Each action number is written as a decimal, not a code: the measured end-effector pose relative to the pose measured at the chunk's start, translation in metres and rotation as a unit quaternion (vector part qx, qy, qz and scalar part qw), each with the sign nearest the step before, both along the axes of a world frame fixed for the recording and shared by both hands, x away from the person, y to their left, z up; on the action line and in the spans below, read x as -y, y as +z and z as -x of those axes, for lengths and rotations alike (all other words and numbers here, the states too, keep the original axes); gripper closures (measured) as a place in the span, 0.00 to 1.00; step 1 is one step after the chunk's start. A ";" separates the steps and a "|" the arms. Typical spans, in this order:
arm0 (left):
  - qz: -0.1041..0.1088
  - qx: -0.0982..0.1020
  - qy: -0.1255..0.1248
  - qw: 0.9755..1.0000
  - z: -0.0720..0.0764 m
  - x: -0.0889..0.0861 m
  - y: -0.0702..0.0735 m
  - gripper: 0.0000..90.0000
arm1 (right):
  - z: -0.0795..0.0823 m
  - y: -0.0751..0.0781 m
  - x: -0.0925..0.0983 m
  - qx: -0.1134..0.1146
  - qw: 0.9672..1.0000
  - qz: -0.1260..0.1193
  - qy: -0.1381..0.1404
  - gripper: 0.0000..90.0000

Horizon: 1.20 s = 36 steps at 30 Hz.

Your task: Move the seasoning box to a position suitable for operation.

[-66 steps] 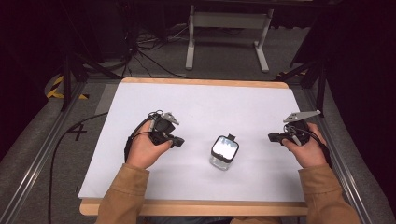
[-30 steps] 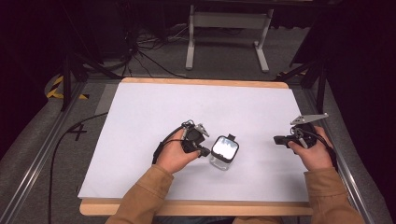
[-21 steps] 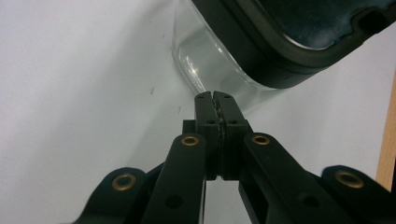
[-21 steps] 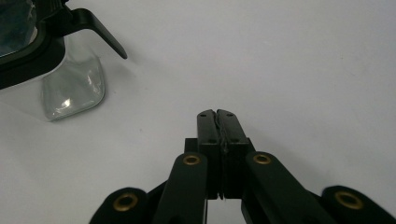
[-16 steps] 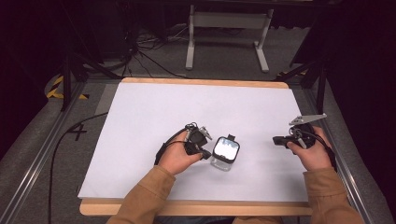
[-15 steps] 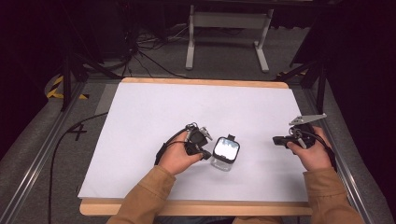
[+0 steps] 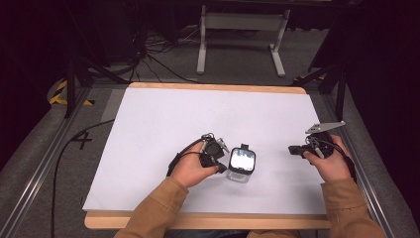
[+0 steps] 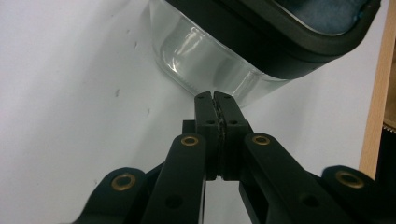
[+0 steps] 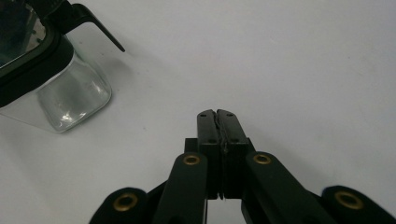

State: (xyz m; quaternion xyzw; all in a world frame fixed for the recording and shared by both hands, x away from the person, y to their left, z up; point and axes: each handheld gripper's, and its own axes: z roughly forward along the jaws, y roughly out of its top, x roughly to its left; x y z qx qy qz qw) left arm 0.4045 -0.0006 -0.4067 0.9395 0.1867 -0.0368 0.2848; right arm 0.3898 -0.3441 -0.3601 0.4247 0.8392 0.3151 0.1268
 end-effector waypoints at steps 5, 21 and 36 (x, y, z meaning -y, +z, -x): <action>-0.005 -0.002 -0.011 1.000 0.001 0.006 0.000 0.98 | 0.002 0.000 0.001 -0.001 1.000 0.001 -0.001 1.00; -0.006 0.002 -0.024 1.000 0.002 0.015 0.003 0.94 | 0.006 -0.004 0.005 -0.010 1.000 0.005 -0.008 1.00; 0.064 0.029 -0.006 0.998 -0.001 0.000 0.045 0.94 | 0.014 -0.007 0.011 -0.013 1.000 0.001 -0.017 1.00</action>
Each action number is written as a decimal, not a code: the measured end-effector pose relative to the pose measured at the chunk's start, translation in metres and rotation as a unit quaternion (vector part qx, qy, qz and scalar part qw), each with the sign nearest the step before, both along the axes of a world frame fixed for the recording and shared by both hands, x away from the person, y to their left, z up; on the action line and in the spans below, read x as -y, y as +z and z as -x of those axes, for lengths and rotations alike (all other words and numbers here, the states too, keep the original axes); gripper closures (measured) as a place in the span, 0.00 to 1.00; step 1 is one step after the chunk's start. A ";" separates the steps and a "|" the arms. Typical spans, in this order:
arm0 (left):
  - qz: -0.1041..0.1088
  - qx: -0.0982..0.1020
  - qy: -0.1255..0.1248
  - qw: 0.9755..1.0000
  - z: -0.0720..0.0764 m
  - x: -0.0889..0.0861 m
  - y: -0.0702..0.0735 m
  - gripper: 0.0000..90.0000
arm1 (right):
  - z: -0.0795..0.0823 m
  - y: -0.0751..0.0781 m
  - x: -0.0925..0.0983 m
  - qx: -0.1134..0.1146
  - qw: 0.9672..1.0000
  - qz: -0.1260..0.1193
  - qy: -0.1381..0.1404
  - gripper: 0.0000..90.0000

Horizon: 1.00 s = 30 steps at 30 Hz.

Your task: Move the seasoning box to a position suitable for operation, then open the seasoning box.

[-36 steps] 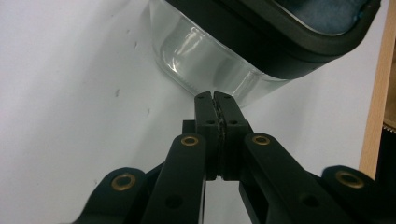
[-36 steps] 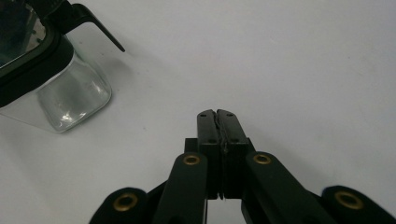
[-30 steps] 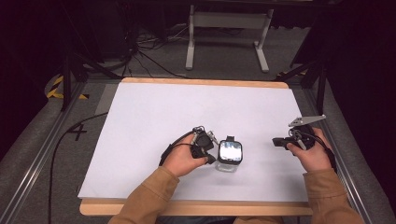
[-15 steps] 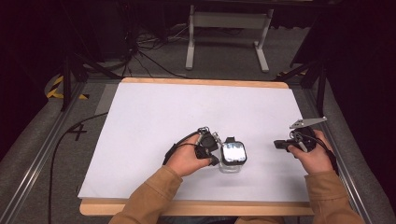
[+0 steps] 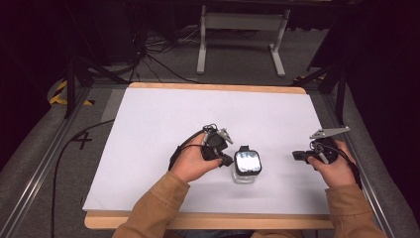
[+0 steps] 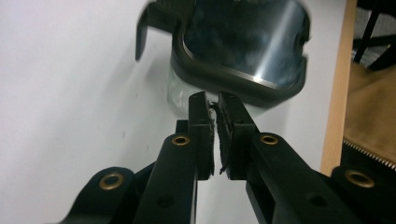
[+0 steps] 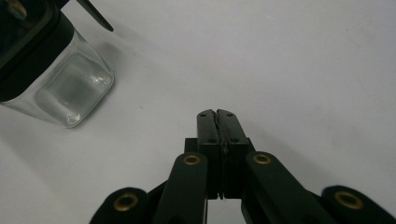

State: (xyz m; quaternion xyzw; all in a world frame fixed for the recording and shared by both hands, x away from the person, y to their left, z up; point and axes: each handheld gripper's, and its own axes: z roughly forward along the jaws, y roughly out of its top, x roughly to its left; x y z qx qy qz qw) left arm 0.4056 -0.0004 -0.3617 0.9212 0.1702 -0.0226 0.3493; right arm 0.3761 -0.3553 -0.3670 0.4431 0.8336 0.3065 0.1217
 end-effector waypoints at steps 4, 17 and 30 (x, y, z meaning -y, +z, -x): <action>0.041 0.016 0.007 0.999 -0.004 0.000 0.012 0.94 | 0.007 0.000 0.004 0.002 1.000 -0.001 -0.006 1.00; 0.114 0.052 0.053 0.991 -0.022 0.012 0.015 0.94 | 0.023 -0.005 0.007 0.004 1.000 -0.006 -0.013 1.00; 0.107 0.041 0.053 0.992 -0.033 0.028 -0.004 0.96 | 0.025 -0.010 0.003 0.003 1.000 -0.005 -0.003 1.00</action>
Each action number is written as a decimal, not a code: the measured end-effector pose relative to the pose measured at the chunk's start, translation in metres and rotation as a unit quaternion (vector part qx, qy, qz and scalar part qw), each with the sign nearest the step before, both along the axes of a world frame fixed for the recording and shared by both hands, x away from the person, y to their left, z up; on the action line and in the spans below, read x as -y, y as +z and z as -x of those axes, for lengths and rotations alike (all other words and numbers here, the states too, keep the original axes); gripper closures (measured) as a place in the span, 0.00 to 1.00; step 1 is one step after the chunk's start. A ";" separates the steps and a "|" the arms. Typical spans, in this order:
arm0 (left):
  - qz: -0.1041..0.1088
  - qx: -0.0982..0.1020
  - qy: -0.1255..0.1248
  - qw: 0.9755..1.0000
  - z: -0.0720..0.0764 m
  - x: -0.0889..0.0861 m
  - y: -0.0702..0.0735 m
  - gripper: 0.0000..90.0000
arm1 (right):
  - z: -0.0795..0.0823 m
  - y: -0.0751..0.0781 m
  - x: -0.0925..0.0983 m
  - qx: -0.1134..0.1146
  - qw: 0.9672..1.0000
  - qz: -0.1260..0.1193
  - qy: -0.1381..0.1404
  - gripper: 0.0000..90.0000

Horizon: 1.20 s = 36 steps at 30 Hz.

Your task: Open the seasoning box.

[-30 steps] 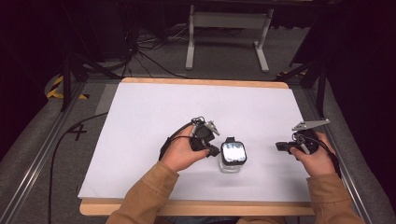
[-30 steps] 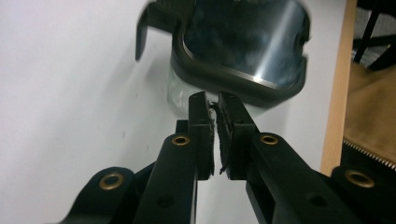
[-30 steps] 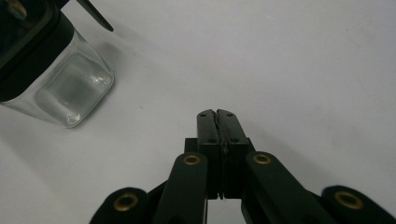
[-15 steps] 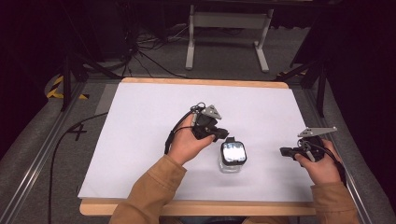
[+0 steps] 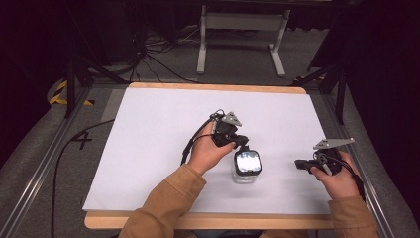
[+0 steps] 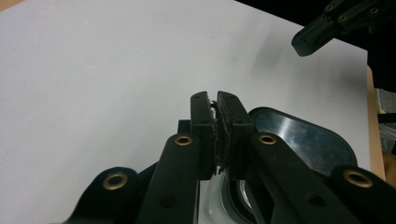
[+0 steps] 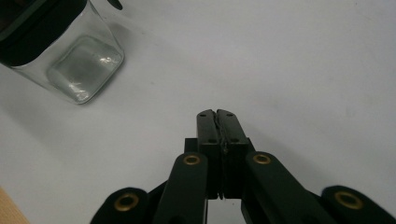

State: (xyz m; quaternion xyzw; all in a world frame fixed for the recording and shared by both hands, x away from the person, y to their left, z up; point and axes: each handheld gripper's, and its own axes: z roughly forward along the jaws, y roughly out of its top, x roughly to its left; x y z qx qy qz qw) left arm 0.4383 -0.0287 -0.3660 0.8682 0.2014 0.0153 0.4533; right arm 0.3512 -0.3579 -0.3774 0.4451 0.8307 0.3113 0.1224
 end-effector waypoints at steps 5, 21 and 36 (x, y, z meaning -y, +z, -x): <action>-0.001 -0.005 -0.005 1.000 0.001 0.001 -0.001 0.97 | 0.000 -0.001 -0.004 -0.002 1.000 0.002 0.006 1.00; -0.002 -0.016 -0.003 1.000 0.001 0.004 -0.003 1.00 | 0.003 0.000 -0.018 0.003 1.000 -0.002 0.029 1.00; 0.004 -0.022 0.000 1.000 0.000 0.004 -0.004 1.00 | 0.009 0.006 -0.040 0.013 0.998 -0.011 0.066 1.00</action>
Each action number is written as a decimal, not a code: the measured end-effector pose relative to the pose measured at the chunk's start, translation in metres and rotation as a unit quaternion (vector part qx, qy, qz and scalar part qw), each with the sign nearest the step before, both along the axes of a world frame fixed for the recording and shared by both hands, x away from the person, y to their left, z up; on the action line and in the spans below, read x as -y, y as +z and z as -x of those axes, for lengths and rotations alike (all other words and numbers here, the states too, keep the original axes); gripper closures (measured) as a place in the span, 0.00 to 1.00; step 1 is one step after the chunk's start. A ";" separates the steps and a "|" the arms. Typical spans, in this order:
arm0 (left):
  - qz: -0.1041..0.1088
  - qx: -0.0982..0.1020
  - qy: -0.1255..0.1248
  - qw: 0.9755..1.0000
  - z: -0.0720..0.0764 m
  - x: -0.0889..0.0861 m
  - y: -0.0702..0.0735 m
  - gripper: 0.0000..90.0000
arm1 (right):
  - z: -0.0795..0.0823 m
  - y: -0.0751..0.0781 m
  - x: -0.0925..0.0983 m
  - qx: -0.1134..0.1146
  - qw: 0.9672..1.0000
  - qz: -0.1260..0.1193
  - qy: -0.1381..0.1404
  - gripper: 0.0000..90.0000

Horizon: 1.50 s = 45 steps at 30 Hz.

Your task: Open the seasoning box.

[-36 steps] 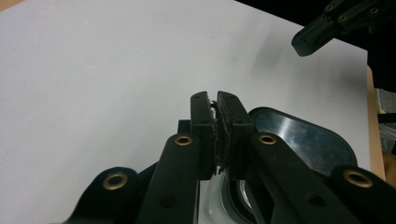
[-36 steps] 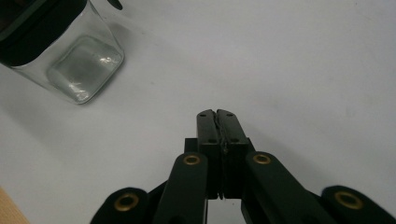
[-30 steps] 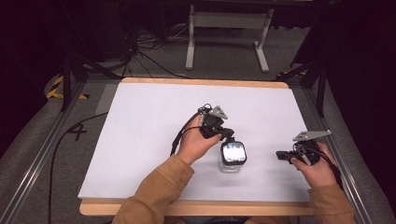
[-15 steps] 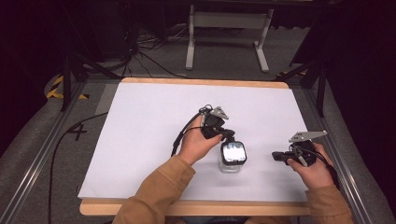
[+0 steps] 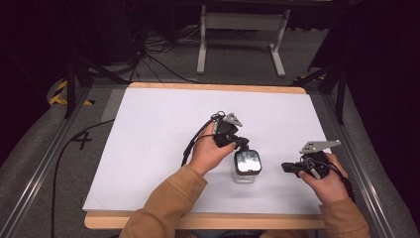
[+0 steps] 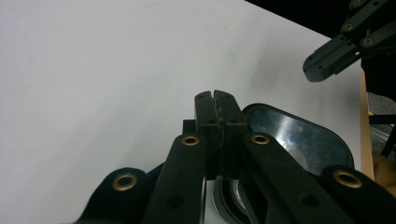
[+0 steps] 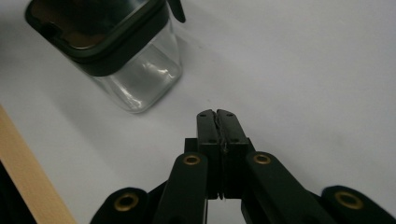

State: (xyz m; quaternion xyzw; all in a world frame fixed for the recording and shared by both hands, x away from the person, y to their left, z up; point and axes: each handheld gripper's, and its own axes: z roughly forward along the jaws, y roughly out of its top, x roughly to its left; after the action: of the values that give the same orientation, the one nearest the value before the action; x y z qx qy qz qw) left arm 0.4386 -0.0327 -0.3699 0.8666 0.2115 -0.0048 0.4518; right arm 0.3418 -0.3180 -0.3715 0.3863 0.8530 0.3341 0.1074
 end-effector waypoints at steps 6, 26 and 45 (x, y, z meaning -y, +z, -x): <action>0.000 -0.001 0.001 1.000 0.000 0.000 0.000 1.00 | 0.005 0.004 -0.012 0.002 1.000 -0.008 0.024 1.00; 0.006 -0.007 0.001 1.000 -0.002 -0.001 -0.002 1.00 | 0.014 0.007 -0.042 0.011 0.997 -0.028 0.077 1.00; 0.010 0.012 -0.001 1.000 0.010 -0.012 0.018 0.99 | 0.014 0.005 -0.052 0.026 0.995 -0.041 0.091 1.00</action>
State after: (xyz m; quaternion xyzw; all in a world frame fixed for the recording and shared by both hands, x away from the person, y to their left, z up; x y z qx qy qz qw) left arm 0.4287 -0.0210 -0.3518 0.8622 0.2053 0.0034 0.4630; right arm 0.3276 -0.2661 -0.3666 0.3025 0.8668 0.3876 0.0831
